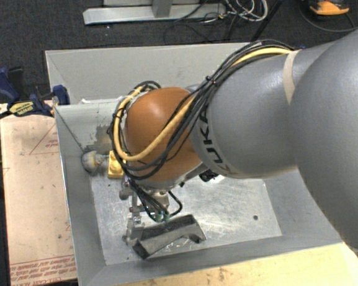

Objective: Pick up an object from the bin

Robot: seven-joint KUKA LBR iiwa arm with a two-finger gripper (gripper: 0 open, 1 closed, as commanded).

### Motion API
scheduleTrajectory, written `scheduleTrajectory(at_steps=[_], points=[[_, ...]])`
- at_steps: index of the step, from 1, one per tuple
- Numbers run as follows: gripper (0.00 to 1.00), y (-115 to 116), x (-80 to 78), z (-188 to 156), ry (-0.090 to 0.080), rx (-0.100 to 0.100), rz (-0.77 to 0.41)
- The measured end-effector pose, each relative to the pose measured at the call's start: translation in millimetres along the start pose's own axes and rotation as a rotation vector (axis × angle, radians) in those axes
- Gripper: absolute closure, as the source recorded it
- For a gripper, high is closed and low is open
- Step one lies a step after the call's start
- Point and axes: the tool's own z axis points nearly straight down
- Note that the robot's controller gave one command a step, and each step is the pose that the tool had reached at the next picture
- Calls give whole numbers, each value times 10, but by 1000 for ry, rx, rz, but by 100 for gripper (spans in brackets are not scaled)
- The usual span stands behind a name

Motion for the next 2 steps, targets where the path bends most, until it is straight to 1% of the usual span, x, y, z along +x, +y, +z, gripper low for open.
scheduleTrajectory(at_steps=[1,2], points=[[0,-10,-22,-37,-7,-1,4],[0,-23,-17,-30,-8,-2,-7]])
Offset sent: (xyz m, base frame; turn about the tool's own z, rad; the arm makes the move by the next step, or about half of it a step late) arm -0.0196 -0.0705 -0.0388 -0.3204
